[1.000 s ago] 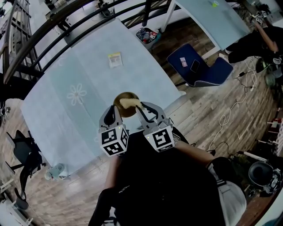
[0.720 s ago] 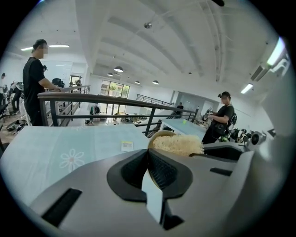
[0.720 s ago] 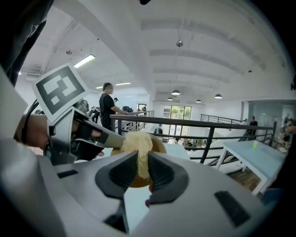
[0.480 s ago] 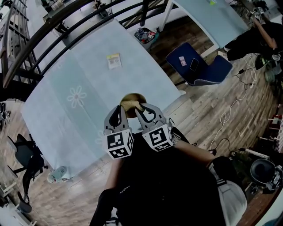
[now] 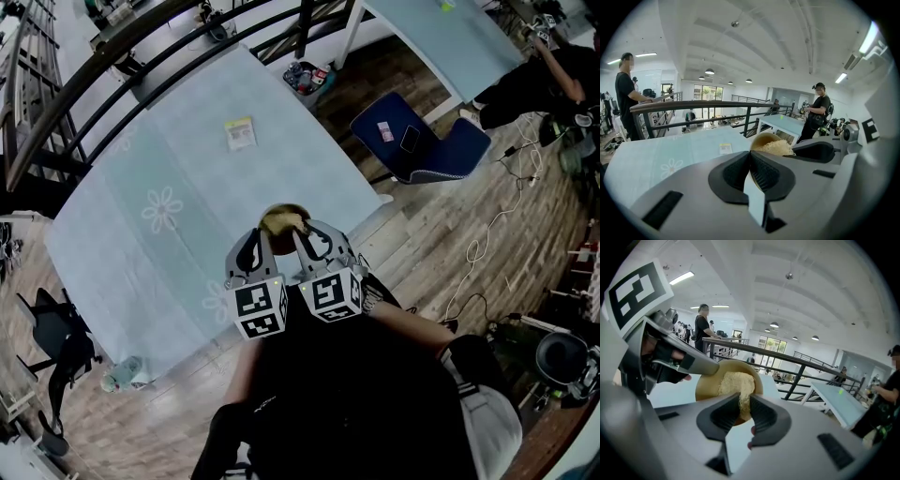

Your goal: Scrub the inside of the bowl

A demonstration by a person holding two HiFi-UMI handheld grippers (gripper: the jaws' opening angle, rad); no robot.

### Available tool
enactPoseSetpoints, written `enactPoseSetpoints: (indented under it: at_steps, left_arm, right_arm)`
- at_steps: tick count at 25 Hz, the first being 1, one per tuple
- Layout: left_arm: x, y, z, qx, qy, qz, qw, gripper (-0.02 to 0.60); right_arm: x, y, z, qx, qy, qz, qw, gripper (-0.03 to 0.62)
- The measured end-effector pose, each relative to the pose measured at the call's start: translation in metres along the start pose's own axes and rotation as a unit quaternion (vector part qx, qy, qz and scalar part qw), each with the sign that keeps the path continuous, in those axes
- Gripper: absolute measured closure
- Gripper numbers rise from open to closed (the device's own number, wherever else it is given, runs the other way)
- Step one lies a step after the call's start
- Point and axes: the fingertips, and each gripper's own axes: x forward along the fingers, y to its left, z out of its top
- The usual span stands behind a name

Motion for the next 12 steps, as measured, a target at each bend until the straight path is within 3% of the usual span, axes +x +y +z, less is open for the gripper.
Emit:
enactPoseSetpoints:
  at_steps: [12]
  left_arm:
    - [-0.003, 0.012, -0.012, -0.014, 0.012, 0.025, 0.9995, 0.56]
  right_arm:
    - [-0.002, -0.005, -0.001, -0.029, 0.001, -0.029, 0.999, 0.522]
